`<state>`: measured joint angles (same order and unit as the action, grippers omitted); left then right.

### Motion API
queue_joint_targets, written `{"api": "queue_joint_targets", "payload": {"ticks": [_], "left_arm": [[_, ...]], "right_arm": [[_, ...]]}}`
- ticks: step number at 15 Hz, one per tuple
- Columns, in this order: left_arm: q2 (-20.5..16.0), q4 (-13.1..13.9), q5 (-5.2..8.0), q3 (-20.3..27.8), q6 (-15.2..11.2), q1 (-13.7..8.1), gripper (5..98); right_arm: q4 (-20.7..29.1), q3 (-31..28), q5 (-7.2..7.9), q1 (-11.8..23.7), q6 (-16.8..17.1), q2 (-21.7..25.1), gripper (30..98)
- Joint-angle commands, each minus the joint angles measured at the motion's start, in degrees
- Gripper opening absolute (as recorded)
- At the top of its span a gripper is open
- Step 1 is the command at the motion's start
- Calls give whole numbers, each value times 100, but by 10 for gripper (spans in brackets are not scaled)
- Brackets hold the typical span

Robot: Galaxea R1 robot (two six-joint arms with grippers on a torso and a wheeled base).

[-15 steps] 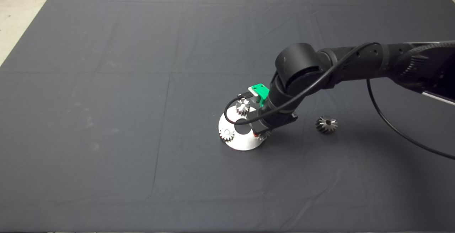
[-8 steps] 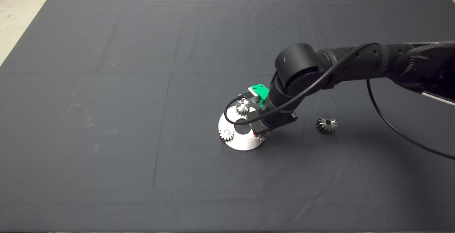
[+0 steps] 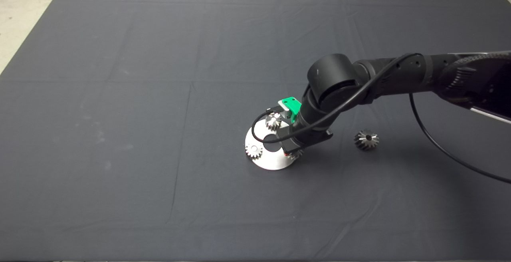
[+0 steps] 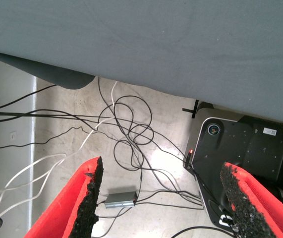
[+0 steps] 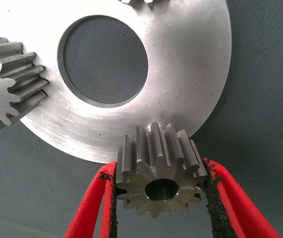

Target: Remove an incorrectly installed larger gear and replace it with the correct smaller gear

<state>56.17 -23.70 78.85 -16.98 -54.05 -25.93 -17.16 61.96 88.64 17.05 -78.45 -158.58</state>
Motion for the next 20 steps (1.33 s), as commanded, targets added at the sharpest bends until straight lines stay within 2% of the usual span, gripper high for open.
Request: {"api": "queue_joint_targets", "payload": {"ticks": [1, 10, 14, 20], "left_arm": [[-22, 41, 17, 65, 26, 9, 597], [-14, 41, 16, 65, 26, 11, 597], [-5, 41, 16, 65, 26, 9, 597], [-5, 41, 8, 65, 22, 9, 597]], "right_arm": [[-50, -45, 523, -35, 14, -29, 356], [-33, -270, 523, -62, 22, -144, 363], [-24, -317, 523, -62, 22, -214, 411], [-24, -353, 523, -62, 22, -214, 413]]}}
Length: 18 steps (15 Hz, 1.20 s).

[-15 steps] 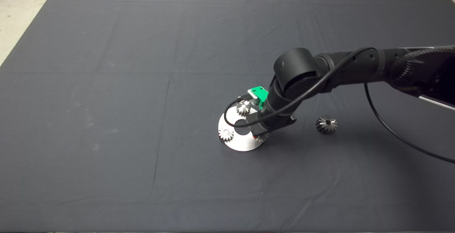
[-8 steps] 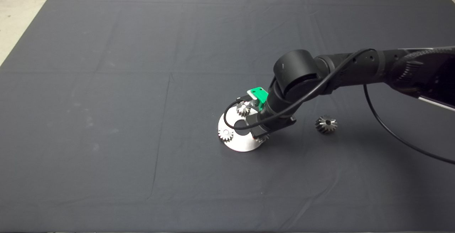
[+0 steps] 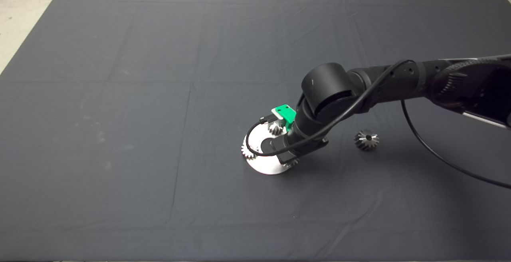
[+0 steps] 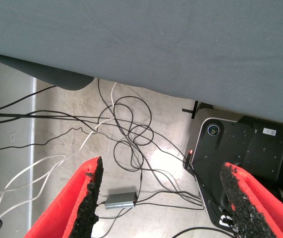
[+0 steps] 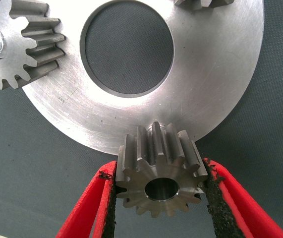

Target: Remove an incorrectly installed larger gear and replace it with the correct smaller gear

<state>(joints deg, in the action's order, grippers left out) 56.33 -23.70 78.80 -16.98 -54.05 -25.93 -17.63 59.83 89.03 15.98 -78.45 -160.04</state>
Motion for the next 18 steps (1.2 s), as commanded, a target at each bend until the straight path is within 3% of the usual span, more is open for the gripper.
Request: {"api": "queue_joint_targets", "payload": {"ticks": [1, 5, 13, 18], "left_arm": [[-21, 41, 13, 65, 26, 9, 597], [-30, 41, 21, 65, 18, 9, 597], [-18, 41, 21, 65, 26, 11, 597], [-12, 41, 21, 74, 26, 10, 597]], "right_arm": [[23, -140, 483, 46, 24, -70, 413], [23, -209, 483, 46, 181, -113, 413], [25, -219, 474, 128, 178, 152, 544], [159, -979, 448, 1639, -325, 581, 545]]}}
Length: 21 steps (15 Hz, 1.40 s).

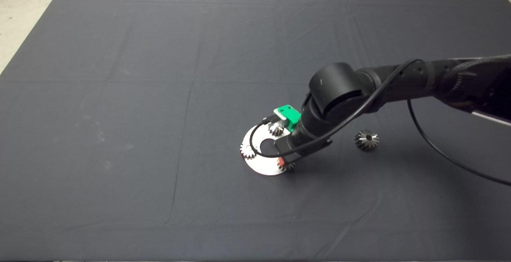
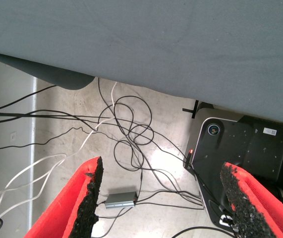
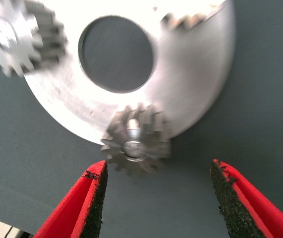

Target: Remove an incorrectly installed larger gear and replace it with the correct smaller gear

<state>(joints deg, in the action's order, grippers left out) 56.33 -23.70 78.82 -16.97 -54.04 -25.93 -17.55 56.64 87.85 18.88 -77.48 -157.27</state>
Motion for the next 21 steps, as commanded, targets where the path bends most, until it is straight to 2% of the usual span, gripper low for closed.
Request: {"api": "queue_joint_targets", "payload": {"ticks": [1, 3, 5, 7, 9, 10, 11, 12, 13, 14, 15, 16, 18, 19, 20, 21], "left_arm": [[58, 45, 19, 81, 8, 17, 597], [268, 67, 45, 90, -10, 17, 597], [324, 67, 1, 90, -36, 9, 597], [396, 67, -121, 86, -45, -5, 597], [419, 67, -140, 90, -80, -9, 597], [428, 67, -139, 90, -80, -3, 597], [427, 76, -112, 81, -80, -9, 597], [481, 76, -25, 64, -80, 0, 597], [687, 85, 312, 14, -80, 0, 597], [1155, 85, 941, -63, -80, 19, 597], [1548, 99, 1359, -194, -80, 26, 597], [1688, 298, 1390, -259, -80, 35, 597], [2229, 697, 1349, -291, -80, 26, 597], [2558, 753, 1230, -204, -120, 9, 597], [2772, 753, 1097, -135, -366, -9, 597], [2816, 753, 955, -4, -646, -9, 597]], "right_arm": [[265, -905, 558, 1576, -559, 348, 545], [295, -1659, 549, 2132, -1044, 689, 545], [268, -2259, 549, 2530, -1363, 1049, 545], [253, -3098, 532, 2921, -1719, 1372, 545], [305, -3652, 532, 3297, -1919, 1562, 545], [346, -3767, 532, 3350, -1981, 1729, 545], [630, -3776, 532, 3341, -1981, 1940, 545], [990, -3776, 532, 3324, -1981, 2230, 545], [1114, -3789, 532, 3319, -1976, 2468, 545], [1131, -3767, 532, 3242, -1972, 2603, 545], [1147, -3751, 532, 3030, -1972, 2746, 545], [1199, -3740, 532, 2806, -1978, 2869, 545], [1228, -3740, 514, 2598, -1981, 2837, 545], [1261, -3740, 473, 2577, -2062, 2820, 545], [1272, -3740, 462, 2577, -2178, 2820, 545], [1298, -3759, 462, 2578, -2210, 2820, 545]]}}
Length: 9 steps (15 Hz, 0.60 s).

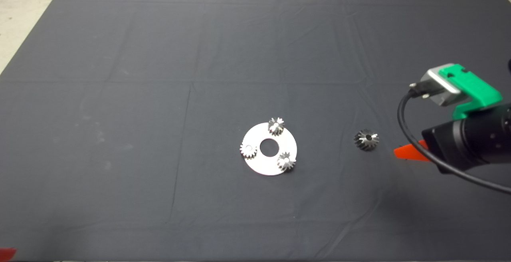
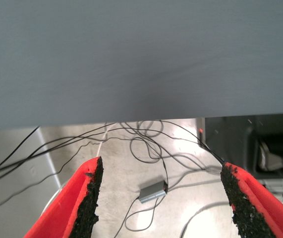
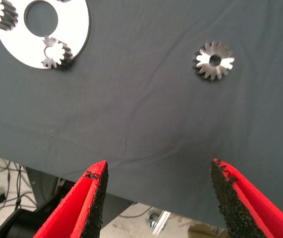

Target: Remove an incorrectly installed larger gear and replace it with the correct smaller gear

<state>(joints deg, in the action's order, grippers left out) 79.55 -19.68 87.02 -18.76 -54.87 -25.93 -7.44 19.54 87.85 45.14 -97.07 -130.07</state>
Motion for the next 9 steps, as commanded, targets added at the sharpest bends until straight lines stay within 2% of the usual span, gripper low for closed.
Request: {"api": "queue_joint_targets", "payload": {"ticks": [1, 2, 3, 4, 7, 9], "left_arm": [[471, 358, -95, 206, -683, -16, 597], [386, 351, -415, 221, -692, -9, 597], [294, 351, -616, 234, -675, -9, 597], [251, 351, -702, 234, -657, -9, 597], [207, 351, -688, 243, -700, -9, 597], [-70, 351, -689, 269, -712, 0, 597]], "right_arm": [[330, -57, 470, -40, -251, 125, 545], [331, -57, 484, -40, -251, 161, 545], [339, -67, 488, -40, -242, 179, 545], [331, -66, 504, -40, -216, 188, 545], [331, -66, 504, -40, -191, 355, 545], [293, -46, 505, -40, -163, 381, 545]]}}
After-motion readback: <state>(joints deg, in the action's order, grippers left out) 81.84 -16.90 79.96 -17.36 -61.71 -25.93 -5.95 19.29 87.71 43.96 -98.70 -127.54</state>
